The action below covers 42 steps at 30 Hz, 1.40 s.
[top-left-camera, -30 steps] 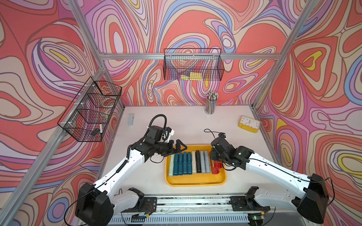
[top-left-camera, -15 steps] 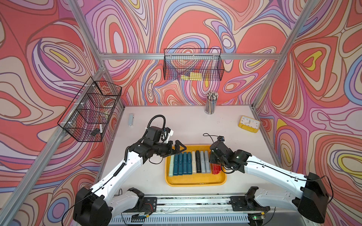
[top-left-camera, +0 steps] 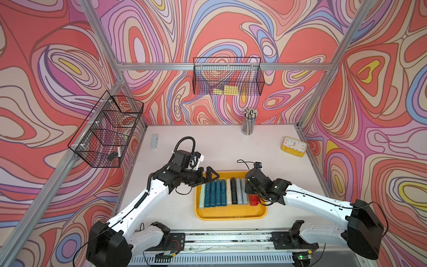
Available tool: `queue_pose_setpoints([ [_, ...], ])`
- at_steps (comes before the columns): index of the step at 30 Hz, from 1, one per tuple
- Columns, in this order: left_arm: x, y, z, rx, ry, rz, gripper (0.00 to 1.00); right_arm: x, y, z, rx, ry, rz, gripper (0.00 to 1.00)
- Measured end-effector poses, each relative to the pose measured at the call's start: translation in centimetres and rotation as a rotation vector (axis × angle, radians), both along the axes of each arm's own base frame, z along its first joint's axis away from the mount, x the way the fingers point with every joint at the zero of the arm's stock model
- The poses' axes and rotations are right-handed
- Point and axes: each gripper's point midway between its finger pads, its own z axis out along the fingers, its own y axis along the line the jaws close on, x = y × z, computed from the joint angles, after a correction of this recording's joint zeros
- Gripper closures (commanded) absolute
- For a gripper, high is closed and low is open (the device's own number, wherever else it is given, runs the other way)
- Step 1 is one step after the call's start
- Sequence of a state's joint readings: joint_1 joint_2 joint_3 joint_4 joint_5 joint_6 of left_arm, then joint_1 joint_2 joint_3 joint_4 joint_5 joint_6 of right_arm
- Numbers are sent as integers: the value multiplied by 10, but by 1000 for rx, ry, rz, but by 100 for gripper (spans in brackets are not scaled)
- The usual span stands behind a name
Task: Put the pruning pliers into the storage box
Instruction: Place the pruning pliers in the storage box.
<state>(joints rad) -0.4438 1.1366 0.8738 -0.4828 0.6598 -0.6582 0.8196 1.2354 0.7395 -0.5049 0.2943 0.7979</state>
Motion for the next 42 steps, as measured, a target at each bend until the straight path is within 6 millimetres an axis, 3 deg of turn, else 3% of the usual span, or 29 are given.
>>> queue_pose_setpoints([
  [10,1,1,-1,5,-1,5,1,-3,-5,-23,-50,38,1,100],
  [25,-2,2,-7,12,14,6,1,-3,-5,-40,-78,68,-3,100],
  [39,-3,3,-11,15,26,8,1,0,-3,-44,-81,64,-14,100],
  [42,-4,3,-13,16,30,9,1,0,-3,-44,-81,62,-16,95],
])
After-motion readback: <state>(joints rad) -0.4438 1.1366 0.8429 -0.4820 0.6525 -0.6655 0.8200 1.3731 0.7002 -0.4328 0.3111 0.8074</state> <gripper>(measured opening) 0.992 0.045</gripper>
